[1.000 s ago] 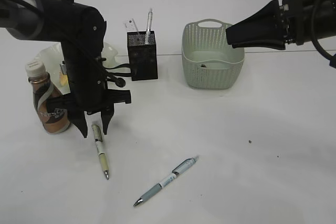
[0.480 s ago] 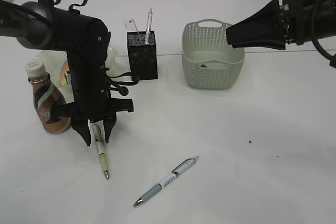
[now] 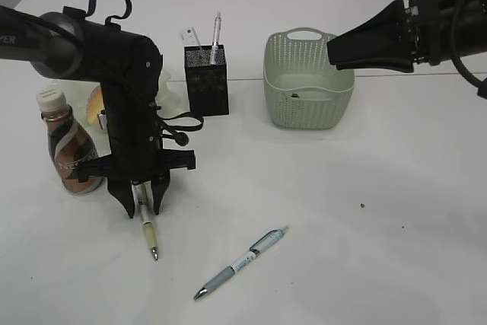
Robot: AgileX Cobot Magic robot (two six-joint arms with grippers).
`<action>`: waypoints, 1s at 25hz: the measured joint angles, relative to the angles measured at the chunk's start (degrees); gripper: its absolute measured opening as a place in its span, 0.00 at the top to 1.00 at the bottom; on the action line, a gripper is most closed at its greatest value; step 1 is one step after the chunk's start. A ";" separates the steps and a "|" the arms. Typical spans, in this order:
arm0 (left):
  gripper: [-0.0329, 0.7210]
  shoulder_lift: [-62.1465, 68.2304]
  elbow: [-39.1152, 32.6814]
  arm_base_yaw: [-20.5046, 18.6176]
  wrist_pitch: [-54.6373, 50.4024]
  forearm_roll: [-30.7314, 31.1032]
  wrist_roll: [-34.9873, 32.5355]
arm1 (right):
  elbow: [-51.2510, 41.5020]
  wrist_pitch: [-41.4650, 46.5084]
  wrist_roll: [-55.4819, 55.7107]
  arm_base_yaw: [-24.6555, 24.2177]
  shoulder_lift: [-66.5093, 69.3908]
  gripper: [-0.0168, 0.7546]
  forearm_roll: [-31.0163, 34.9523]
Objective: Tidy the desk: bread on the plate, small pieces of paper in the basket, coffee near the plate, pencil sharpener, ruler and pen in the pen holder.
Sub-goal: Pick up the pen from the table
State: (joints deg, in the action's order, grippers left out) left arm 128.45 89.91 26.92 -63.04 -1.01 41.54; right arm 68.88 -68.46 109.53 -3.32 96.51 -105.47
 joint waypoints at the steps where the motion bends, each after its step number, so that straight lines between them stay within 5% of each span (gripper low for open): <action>1: 0.59 0.00 0.00 0.00 0.18 0.00 0.00 | 0.00 0.00 0.00 0.00 0.00 0.64 0.00; 25: 0.64 0.30 0.00 0.00 1.04 -0.43 -1.27 | 0.00 0.00 0.00 0.00 0.00 0.64 0.00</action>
State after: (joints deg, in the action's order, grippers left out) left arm 128.75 89.91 26.92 -62.00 -1.43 40.27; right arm 68.88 -68.46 109.53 -3.32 96.51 -105.47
